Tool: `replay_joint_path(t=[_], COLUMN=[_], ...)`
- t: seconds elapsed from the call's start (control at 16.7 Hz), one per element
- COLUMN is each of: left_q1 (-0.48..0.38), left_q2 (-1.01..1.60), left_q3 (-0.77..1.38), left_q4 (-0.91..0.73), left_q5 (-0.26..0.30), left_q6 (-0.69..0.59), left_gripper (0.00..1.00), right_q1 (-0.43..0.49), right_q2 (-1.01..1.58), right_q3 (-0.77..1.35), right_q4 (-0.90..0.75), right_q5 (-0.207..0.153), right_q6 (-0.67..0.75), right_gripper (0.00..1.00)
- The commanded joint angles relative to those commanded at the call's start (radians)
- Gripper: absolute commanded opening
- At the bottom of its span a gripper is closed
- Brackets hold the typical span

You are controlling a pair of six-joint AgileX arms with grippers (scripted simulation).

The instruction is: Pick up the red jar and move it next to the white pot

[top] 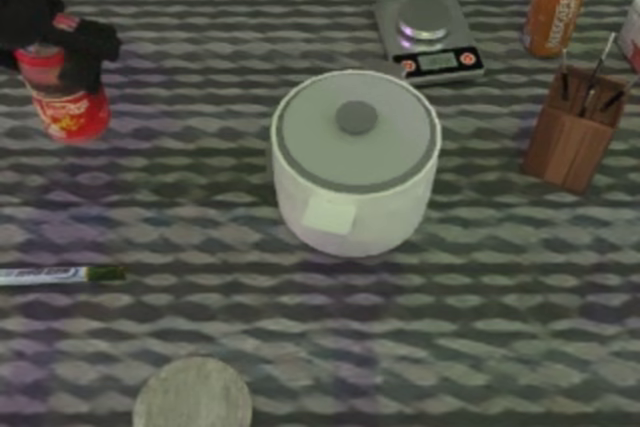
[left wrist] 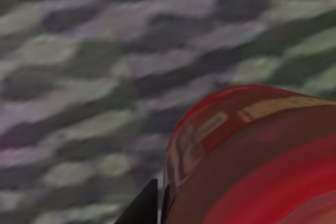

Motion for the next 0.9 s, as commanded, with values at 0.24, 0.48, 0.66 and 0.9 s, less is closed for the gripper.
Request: replay_joint_path(t=[0.24, 0.48, 0.66, 0.9], left_q1=[-0.117, -0.223, -0.266, -0.27], left_q2=[-0.049, -0.102, -0.128, -0.131], left_q3=[-0.144, -0.278, -0.331, -0.336], left_q4=[0.097, 0.191, 0.234, 0.238], left_q5=[-0.077, -0.149, -0.179, -0.182], left_q6=[-0.292, -0.54, -0.623, -0.63], left_gripper=[0.0, 0.0, 0.0, 0.0], right_q1=[0.0, 0.0, 0.0, 0.0], right_q2=[0.0, 0.0, 0.0, 0.0], right_q3=[0.0, 0.0, 0.0, 0.0], right_q4=[0.0, 0.0, 0.0, 0.0], right_q5=[0.0, 0.0, 0.0, 0.0], right_q6=[0.0, 0.0, 0.0, 0.0], right_gripper=[1.0, 1.0, 1.0, 1.0])
